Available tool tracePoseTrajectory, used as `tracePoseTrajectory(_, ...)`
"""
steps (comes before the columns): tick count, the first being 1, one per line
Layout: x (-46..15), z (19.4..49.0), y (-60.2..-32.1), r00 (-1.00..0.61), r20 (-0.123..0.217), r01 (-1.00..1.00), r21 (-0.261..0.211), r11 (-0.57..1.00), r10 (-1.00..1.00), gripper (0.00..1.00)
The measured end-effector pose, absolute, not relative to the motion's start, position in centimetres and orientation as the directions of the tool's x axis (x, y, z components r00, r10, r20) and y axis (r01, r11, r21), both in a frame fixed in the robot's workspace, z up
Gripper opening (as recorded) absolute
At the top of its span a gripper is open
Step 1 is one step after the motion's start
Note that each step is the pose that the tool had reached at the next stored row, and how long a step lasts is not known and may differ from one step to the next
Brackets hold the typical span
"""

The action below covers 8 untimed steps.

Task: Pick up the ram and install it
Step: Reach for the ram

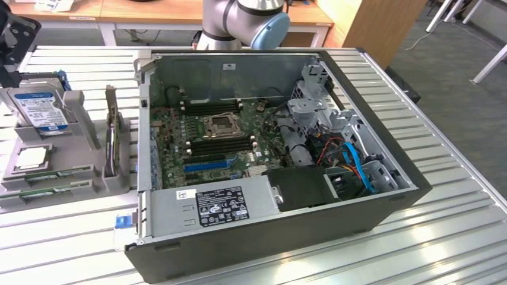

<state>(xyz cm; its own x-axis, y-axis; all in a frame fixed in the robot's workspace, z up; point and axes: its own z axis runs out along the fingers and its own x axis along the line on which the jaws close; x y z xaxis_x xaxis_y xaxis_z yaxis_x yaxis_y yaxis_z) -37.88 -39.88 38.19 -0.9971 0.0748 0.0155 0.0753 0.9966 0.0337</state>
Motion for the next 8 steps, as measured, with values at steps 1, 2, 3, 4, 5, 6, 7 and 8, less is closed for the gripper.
tracePoseTrajectory(1,-37.98,38.19,-39.88,-0.997,0.016,0.075,0.034,0.997,0.075,0.1)
tracePoseTrajectory(2,-38.01,38.19,-39.88,-0.997,0.016,0.075,0.034,0.997,0.075,0.1)
tracePoseTrajectory(3,-38.01,38.19,-39.88,-0.997,0.016,0.075,0.034,0.997,0.075,0.1)
tracePoseTrajectory(4,-38.01,38.19,-39.88,-0.997,0.016,0.075,0.034,0.997,0.075,0.1)
tracePoseTrajectory(5,-38.01,38.19,-39.88,-0.997,0.016,0.075,0.034,0.997,0.075,0.1)
tracePoseTrajectory(6,-38.01,38.19,-39.88,-0.997,0.016,0.075,0.034,0.997,0.075,0.1)
tracePoseTrajectory(7,-38.01,38.19,-39.88,-0.997,0.016,0.075,0.034,0.997,0.075,0.1)
tracePoseTrajectory(8,-38.01,38.2,-39.88,-0.997,0.016,0.075,0.034,0.997,0.075,0.1)
